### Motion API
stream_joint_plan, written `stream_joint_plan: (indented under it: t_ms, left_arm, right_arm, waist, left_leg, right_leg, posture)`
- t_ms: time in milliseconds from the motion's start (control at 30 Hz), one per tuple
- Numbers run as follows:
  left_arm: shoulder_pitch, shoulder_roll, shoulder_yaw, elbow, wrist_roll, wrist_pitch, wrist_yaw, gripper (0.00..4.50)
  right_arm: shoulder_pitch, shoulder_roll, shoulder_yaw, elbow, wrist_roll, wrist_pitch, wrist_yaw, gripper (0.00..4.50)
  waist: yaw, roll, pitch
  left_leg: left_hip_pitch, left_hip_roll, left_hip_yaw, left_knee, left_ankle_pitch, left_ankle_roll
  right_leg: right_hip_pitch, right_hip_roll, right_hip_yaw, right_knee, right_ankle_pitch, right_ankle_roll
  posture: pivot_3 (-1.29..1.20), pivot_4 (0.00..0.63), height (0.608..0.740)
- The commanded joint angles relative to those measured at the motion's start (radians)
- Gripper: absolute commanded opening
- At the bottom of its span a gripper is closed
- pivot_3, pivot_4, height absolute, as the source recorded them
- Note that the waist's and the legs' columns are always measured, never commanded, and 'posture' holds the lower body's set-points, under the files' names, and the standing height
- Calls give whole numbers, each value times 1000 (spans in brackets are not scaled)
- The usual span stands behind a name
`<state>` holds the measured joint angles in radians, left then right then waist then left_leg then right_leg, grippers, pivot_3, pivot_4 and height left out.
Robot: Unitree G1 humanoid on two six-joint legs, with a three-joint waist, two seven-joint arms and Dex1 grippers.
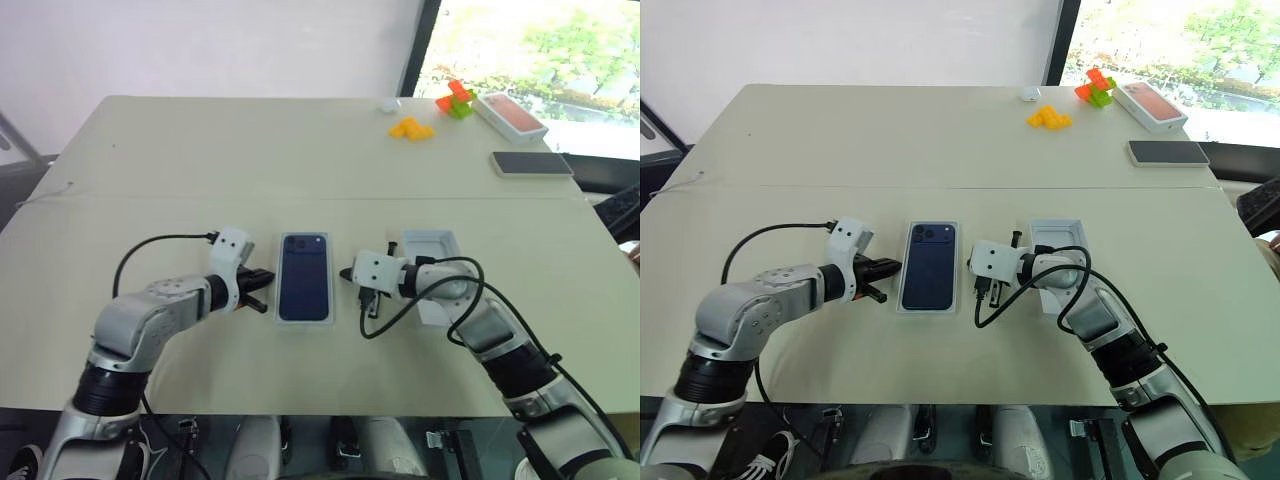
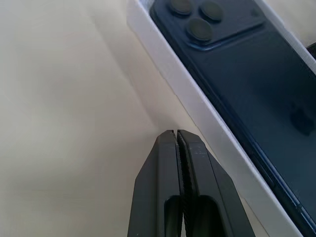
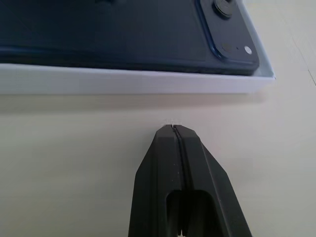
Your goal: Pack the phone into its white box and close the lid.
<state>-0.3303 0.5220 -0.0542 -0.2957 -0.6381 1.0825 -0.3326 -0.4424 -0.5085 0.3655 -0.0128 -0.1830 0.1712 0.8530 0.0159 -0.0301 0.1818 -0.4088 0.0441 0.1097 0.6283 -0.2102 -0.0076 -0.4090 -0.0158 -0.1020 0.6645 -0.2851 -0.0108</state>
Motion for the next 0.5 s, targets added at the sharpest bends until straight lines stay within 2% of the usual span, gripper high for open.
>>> stream_joint_plan:
  t_ms: [33,300,500]
  left_arm:
    - [-1,-31,-89,23,26,25,-34,140]
    - [-67,-124,-98,73,58,25,-56,140]
    - [-107,-164,-131,108,93,7,-78,140]
  right_arm:
    - [11,6,-6,-71,23,24,14,0]
    - [35,-61,-61,-105,41,53,42,0]
    - [37,-101,-83,-82,39,38,38,0]
  waist:
    - [2,0,0]
    - [27,0,0]
    - [25,0,0]
  left_leg:
    - [0,0,0,0,0,0]
    - [0,-1,0,1,-1,2]
    - [-1,-1,0,1,-1,2]
  right_leg:
    - [0,0,0,0,0,0]
    - [1,-1,0,0,0,0]
    - [0,-1,0,-1,0,0]
  posture:
    - [0,150,737]
    - [0,150,737]
    - [0,150,737]
